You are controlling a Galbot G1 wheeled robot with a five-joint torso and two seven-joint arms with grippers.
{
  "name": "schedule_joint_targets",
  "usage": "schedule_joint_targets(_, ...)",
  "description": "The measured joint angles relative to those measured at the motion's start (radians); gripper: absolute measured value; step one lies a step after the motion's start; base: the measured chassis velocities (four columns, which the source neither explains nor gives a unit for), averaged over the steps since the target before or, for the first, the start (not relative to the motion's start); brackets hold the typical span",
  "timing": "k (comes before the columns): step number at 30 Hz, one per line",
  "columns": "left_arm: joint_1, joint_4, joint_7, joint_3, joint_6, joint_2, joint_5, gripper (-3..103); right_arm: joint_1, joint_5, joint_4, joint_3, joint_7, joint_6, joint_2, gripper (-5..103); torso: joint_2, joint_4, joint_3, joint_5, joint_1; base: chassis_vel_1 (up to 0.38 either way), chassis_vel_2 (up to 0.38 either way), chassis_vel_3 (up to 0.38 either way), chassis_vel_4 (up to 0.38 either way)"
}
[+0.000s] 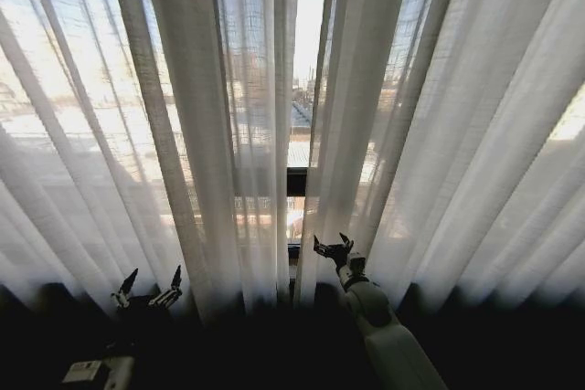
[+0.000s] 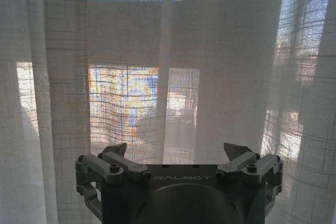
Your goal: Open the curtains by pulling them apart, changing their state from closed to fully open.
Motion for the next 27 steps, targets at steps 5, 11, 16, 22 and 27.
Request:
schedule_joint_targets(5,0.002,-0.003,0.000,0.001,0.001,0.005,0.005,100,-0.054,0.005,0.075,-0.004,0.001,0.000,-0.003,100,0.000,0.0000,0.000,-0.0002,0.000,0.000,0.000,0.000,0.000)
schedule_joint_targets(11,0.012,-0.017,0.000,-0.007,0.001,0.006,0.007,100,0.027,0.007,0.037,-0.021,0.013,0.000,0.023,100,0.000,0.0006,0.000,0.0000,0.000,0.000,0.000,0.000,0.000)
schedule_joint_targets(16,0.014,-0.015,0.000,-0.014,0.001,0.011,0.007,100,0.114,0.005,-0.064,-0.022,0.012,0.004,0.043,100,0.000,0.0002,0.000,0.0000,0.000,0.000,0.000,0.000,0.000)
schedule_joint_targets(22,0.012,-0.017,0.000,-0.003,0.005,0.001,0.022,100,0.257,0.003,-0.234,-0.016,0.011,0.023,0.066,100,0.000,0.0003,0.000,0.0000,0.000,0.000,0.000,0.000,0.000)
schedule_joint_targets(27,0.016,-0.020,0.001,-0.007,0.005,-0.004,0.025,100,0.326,0.003,-0.307,-0.009,0.010,0.026,0.066,99,0.000,0.0004,0.000,0.0000,0.000,0.000,0.000,0.000,0.000)
